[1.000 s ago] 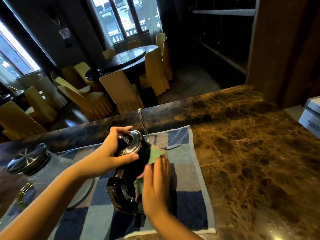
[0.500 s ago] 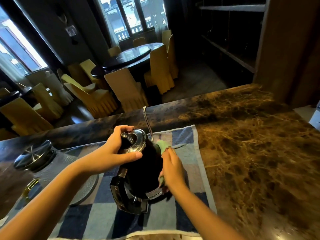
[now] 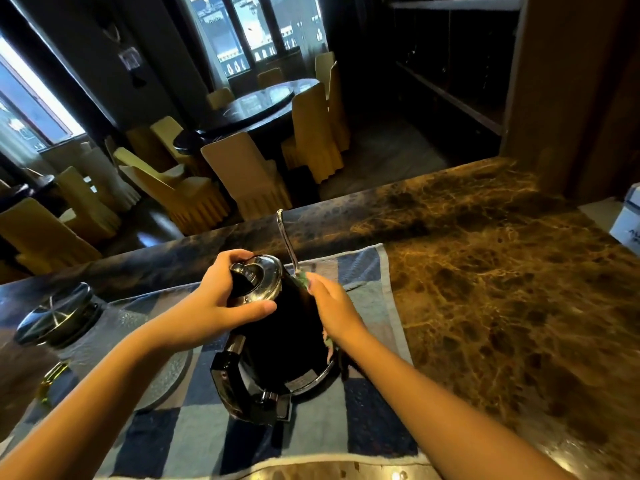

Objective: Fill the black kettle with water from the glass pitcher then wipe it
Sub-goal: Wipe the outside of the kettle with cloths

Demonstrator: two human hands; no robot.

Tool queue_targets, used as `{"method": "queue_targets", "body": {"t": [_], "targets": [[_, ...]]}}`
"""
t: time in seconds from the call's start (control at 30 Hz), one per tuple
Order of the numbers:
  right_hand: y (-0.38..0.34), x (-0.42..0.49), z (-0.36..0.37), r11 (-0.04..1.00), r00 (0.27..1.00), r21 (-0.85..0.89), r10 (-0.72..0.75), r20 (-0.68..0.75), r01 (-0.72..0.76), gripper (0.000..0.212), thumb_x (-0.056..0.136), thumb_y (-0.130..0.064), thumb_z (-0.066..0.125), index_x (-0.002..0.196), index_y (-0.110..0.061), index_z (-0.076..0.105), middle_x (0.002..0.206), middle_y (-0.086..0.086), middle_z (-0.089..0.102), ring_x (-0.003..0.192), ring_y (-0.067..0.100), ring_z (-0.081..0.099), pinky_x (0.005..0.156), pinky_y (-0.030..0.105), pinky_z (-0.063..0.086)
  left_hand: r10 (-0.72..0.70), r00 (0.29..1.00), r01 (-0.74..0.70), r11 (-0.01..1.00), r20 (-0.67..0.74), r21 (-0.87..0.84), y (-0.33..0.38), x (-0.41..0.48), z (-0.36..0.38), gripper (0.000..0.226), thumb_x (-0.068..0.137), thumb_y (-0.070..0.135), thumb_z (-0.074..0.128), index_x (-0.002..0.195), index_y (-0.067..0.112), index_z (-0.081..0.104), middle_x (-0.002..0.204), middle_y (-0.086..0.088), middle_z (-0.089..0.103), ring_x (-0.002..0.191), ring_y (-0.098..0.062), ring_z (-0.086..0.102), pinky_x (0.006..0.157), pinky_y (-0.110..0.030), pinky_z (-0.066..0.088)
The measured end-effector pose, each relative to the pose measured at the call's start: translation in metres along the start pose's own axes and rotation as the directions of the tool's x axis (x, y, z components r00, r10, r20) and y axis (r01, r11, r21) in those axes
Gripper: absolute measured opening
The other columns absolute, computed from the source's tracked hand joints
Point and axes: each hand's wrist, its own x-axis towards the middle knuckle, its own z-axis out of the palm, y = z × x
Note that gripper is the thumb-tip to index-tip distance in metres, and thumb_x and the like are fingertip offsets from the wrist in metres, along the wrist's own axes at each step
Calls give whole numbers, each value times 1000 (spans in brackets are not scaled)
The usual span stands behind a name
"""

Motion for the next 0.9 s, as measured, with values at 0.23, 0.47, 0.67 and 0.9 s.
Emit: {"method": "queue_targets", "body": {"t": [0.23, 0.47, 0.67, 0.9], "targets": [[-45, -38, 8, 982, 985, 80, -171, -7, 171, 42, 100, -44, 28, 124, -27, 57, 128, -2, 60, 119, 15, 53, 104, 39, 41, 14, 999, -14, 1000, -41, -6, -3, 4, 2, 91, 58, 56, 79, 129, 33, 28, 125, 5, 47, 115, -17, 54, 94, -38, 51], [-38, 0, 8, 985, 990, -99, -144, 7, 144, 53, 86, -58, 23, 114, -37, 64, 119, 1, 67, 111, 24, 58, 98, 48, 45, 8, 1000, -8, 1000, -24, 6, 0, 1, 1, 105, 41, 69, 76, 128, 36, 27, 124, 12, 45, 113, -10, 52, 81, -25, 53], [-9, -61, 21, 981, 971, 124, -124, -203, 151, 34, 99, -48, 26, 129, -44, 43, 129, -27, 45, 127, 2, 43, 107, 32, 38, 10, 1000, -11, 999, -14, -33, 3, 0, 2, 118, 28, 78, 72, 129, 35, 27, 123, 9, 47, 110, -13, 56, 75, -23, 55], [-55, -27, 20, 956, 969, 160, -249, -2, 246, 43, 99, -42, 33, 136, -28, 50, 140, -6, 52, 126, 5, 47, 106, 25, 37, 20, 999, -22, 998, -27, -56, 5, -1, 5, 100, 48, 62, 77, 129, 32, 27, 119, 7, 51, 104, -11, 61, 76, -19, 57]]}}
